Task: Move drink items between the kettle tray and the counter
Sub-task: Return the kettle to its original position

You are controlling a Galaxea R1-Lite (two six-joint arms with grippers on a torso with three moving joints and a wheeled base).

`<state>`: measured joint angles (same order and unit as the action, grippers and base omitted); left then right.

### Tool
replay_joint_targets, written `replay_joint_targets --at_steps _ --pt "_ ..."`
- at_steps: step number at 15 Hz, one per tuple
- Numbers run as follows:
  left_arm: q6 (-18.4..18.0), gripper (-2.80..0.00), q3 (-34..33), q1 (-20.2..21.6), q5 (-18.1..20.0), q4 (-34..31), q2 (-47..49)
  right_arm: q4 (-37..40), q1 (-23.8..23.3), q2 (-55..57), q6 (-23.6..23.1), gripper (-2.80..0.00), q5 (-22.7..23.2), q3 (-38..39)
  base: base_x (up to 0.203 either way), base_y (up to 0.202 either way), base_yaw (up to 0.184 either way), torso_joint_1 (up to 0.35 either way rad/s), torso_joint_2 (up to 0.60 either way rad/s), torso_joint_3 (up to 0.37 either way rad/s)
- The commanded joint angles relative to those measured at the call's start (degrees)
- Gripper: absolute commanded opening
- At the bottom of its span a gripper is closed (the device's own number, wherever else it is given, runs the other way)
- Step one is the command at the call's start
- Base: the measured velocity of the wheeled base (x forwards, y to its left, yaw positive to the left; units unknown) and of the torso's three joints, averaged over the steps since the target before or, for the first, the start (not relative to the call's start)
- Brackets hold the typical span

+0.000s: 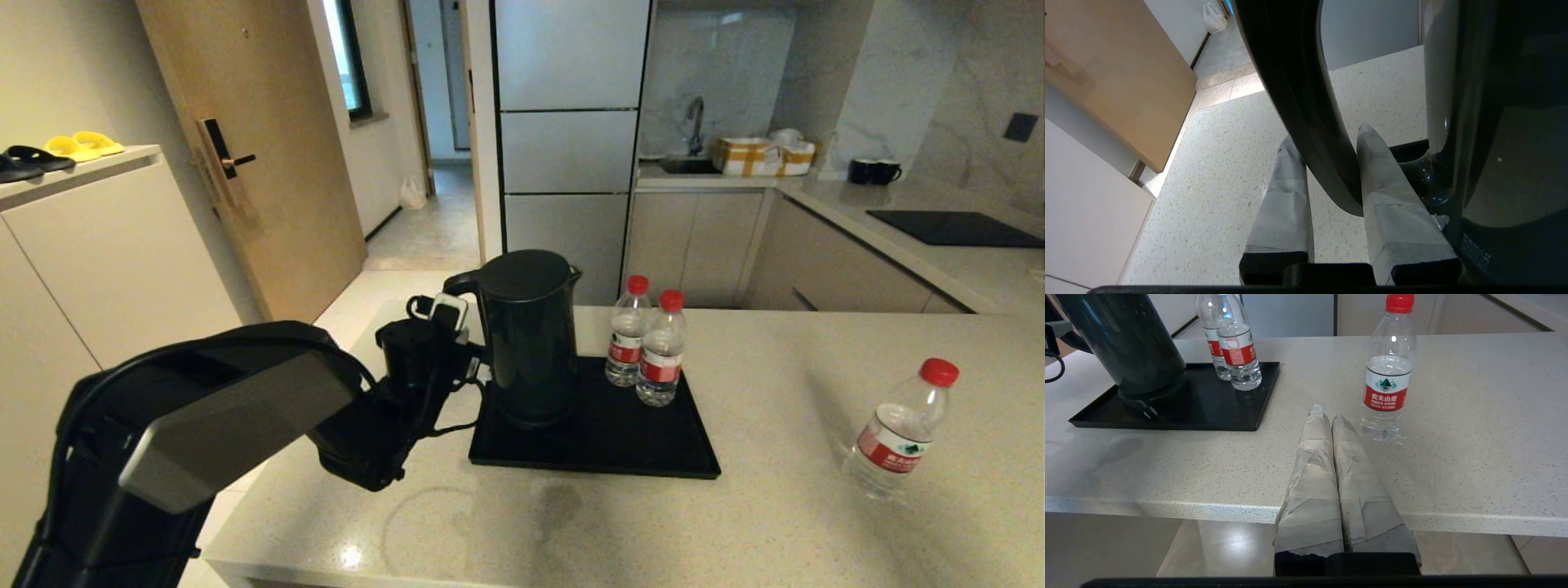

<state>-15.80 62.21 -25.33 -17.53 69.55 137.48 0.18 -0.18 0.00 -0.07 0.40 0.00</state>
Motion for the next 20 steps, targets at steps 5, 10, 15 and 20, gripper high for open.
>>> replay_joint_targets --at_steps 5,10,15,20 --pt "-1.56 -2.80 2.53 0.00 -0.14 -2.15 -2.55 -0.01 0.01 0.08 -0.02 -2.80 0.04 0.09 0.000 0.000 0.000 0.000 0.00 0.000" --pt "-1.60 -2.80 2.92 0.11 -0.14 -3.45 -3.27 -0.01 0.01 0.00 -0.02 -2.80 0.04 0.09 0.000 0.000 0.000 0.000 0.00 0.000" --pt "-1.35 -2.80 2.27 0.23 -0.10 -3.58 0.65 -0.01 0.01 0.00 -0.02 -2.80 0.04 0.09 0.000 0.000 0.000 0.000 0.00 0.000" --pt "-0.70 -2.80 2.04 1.43 -0.05 -5.93 1.65 -0.01 0.01 0.00 -0.02 -2.80 0.04 0.09 0.000 0.000 0.000 0.000 0.00 0.000"
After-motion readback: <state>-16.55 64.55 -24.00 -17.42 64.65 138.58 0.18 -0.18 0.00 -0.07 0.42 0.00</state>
